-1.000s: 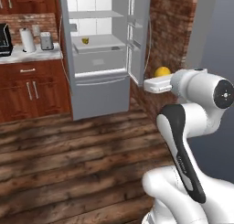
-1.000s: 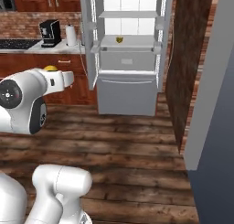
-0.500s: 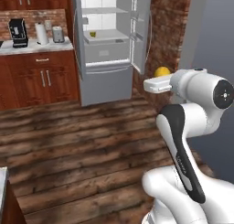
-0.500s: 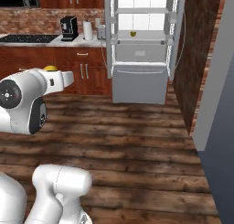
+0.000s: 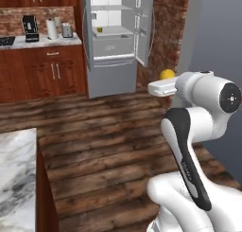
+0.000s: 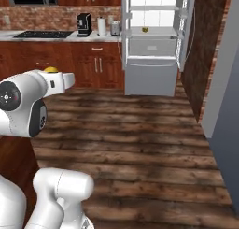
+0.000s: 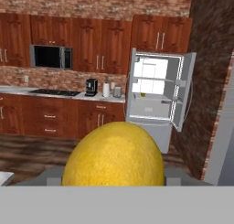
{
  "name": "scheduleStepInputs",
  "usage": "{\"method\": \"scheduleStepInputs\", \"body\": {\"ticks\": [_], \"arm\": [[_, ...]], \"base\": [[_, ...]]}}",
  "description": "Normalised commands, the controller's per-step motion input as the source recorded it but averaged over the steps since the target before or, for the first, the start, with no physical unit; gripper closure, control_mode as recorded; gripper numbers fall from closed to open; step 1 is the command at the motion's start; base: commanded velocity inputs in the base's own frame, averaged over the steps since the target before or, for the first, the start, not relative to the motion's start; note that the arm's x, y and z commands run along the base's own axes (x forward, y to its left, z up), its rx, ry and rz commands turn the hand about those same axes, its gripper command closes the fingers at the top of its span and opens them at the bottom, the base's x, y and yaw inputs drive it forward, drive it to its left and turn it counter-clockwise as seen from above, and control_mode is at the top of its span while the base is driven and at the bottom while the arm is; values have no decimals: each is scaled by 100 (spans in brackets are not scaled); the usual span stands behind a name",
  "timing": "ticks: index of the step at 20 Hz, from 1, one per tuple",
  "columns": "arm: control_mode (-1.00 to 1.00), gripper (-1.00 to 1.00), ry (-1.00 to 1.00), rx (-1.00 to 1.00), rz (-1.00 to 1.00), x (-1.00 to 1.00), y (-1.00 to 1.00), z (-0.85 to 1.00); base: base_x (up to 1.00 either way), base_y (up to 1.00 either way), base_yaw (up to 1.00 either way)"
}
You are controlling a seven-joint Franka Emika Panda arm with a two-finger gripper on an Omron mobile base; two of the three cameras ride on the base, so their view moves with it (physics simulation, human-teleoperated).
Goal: Take the cheese, fish, and lemon from the fridge and place them on the plate on the dining counter to create an appetizer plate.
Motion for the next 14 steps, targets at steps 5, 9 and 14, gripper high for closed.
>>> {"method": "scheduleStepInputs", "body": {"ticks": [5, 9, 14], "arm": [[100, 100, 0, 0, 0, 0, 0, 0], [100, 100, 0, 0, 0, 0, 0, 0], [100, 100, 0, 0, 0, 0, 0, 0]], "base": [[-100, 21, 0], [-100, 27, 0], [-100, 33, 0]]}}
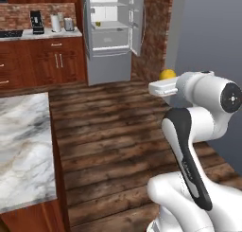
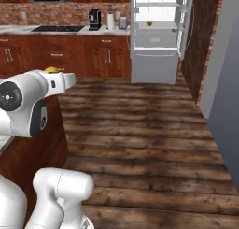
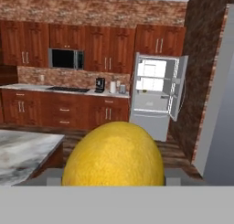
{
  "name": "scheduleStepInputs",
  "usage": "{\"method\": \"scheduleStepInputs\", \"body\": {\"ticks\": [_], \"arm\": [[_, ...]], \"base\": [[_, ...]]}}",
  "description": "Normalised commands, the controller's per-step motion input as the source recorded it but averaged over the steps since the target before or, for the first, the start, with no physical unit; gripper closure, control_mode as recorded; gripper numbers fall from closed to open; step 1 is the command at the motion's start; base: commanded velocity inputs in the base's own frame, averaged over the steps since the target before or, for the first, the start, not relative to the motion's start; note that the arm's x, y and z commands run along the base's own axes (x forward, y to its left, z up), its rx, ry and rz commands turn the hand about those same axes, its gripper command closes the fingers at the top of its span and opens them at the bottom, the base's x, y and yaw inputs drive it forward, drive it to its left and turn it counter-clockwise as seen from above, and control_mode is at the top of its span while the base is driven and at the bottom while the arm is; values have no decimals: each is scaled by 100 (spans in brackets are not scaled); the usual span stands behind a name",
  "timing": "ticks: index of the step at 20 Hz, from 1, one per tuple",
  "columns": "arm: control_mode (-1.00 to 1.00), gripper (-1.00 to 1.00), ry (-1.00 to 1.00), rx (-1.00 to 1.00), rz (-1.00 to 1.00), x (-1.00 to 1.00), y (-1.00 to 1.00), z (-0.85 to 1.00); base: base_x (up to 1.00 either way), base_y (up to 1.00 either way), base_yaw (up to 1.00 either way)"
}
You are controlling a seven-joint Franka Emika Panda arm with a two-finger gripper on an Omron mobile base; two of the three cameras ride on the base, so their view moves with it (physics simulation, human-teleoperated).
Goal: Take the cheese, fish, and lemon from the fridge and place them on the plate on the dining counter to create an appetizer plate.
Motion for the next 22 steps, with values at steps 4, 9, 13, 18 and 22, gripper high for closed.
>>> {"method": "scheduleStepInputs", "body": {"ticks": [4, 9, 13, 18, 22], "arm": [[100, 100, 0, 0, 0, 0, 0, 0], [100, 100, 0, 0, 0, 0, 0, 0], [100, 100, 0, 0, 0, 0, 0, 0], [100, 100, 0, 0, 0, 0, 0, 0], [100, 100, 0, 0, 0, 0, 0, 0]], "base": [[-100, 42, 0], [-100, 50, 0], [-100, 72, 0], [-98, 100, 0], [-68, 100, 0]]}}
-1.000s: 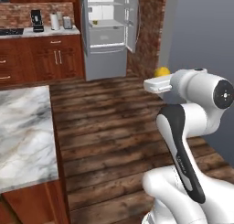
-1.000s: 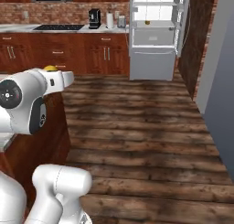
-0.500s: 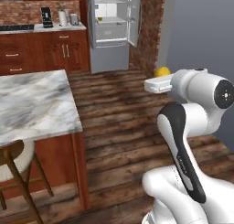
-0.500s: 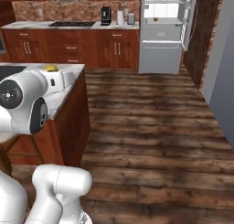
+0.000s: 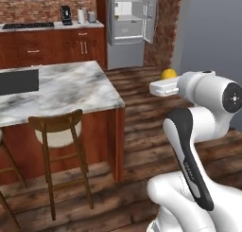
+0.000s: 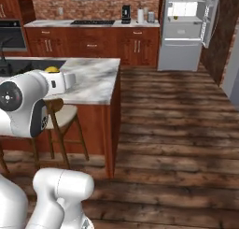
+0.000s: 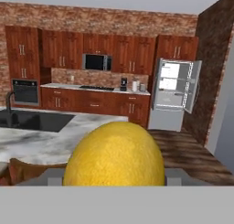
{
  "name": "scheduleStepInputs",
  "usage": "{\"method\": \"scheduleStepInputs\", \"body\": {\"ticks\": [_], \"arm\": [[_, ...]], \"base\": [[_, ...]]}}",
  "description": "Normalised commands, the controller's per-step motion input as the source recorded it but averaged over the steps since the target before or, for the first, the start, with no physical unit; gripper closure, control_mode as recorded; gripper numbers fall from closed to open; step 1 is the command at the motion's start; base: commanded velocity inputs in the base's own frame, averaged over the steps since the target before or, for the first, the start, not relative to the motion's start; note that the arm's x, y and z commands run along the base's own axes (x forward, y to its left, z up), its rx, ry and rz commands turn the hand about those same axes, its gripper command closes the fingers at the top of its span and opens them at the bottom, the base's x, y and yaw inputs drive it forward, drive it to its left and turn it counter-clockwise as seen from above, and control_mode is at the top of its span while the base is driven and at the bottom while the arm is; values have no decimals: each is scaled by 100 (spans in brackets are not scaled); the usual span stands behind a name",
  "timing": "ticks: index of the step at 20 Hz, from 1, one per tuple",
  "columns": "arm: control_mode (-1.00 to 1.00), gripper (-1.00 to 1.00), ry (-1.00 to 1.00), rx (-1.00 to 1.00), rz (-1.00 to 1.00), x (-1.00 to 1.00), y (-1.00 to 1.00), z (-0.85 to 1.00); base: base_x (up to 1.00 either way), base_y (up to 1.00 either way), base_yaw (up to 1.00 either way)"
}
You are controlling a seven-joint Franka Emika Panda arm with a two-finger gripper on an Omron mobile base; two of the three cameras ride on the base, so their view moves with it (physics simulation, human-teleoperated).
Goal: Take the cheese, fish, and lemon from the fridge and place them on the plate on the dining counter to create an appetizer plate.
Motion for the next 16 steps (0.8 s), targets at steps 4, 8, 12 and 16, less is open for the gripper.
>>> {"method": "scheduleStepInputs", "body": {"ticks": [4, 8, 12, 16], "arm": [[100, 100, 0, 0, 0, 0, 0, 0], [100, 100, 0, 0, 0, 0, 0, 0], [100, 100, 0, 0, 0, 0, 0, 0], [100, 100, 0, 0, 0, 0, 0, 0]], "base": [[-56, 100, 0], [-41, 100, 0], [-23, 100, 0], [-9, 100, 0]]}}
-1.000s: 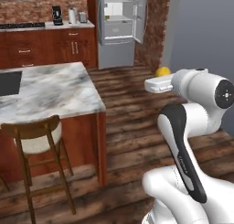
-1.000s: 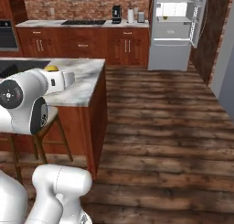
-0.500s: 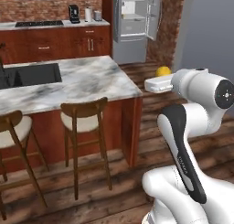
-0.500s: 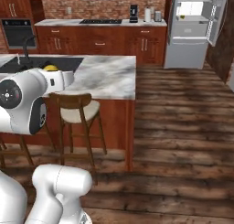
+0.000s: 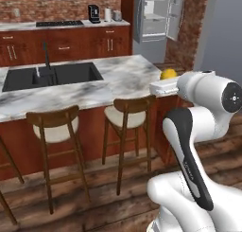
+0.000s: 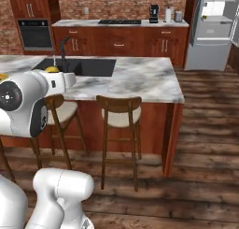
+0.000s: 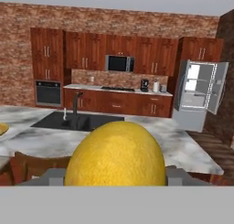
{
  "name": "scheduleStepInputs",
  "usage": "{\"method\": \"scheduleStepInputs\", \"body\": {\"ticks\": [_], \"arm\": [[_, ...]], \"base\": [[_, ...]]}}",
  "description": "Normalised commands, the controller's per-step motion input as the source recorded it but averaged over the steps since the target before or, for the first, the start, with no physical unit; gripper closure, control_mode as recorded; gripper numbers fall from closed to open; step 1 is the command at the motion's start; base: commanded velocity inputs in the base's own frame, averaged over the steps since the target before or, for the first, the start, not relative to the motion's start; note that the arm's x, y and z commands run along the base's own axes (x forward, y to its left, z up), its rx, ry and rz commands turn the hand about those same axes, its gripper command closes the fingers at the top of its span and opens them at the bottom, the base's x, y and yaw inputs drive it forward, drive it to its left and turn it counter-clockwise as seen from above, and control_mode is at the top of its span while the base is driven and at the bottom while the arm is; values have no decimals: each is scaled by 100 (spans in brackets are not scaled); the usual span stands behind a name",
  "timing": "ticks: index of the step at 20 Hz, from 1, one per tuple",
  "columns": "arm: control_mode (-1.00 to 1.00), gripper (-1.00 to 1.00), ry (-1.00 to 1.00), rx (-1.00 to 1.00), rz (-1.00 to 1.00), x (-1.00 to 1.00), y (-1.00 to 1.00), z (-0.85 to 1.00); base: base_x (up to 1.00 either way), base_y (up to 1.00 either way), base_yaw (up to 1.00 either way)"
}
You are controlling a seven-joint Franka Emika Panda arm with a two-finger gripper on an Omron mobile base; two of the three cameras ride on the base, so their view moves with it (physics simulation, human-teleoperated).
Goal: Take the cheese, fish, and lemon from the fridge and place them on the plate on the dining counter to create an appetizer plate.
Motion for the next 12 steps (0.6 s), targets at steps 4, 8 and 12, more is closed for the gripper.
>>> {"method": "scheduleStepInputs", "body": {"ticks": [4, 8, 12], "arm": [[100, 100, 0, 0, 0, 0, 0, 0], [100, 100, 0, 0, 0, 0, 0, 0], [100, 100, 0, 0, 0, 0, 0, 0]], "base": [[0, 100, 0], [0, 100, 0], [1, 100, 0]]}}
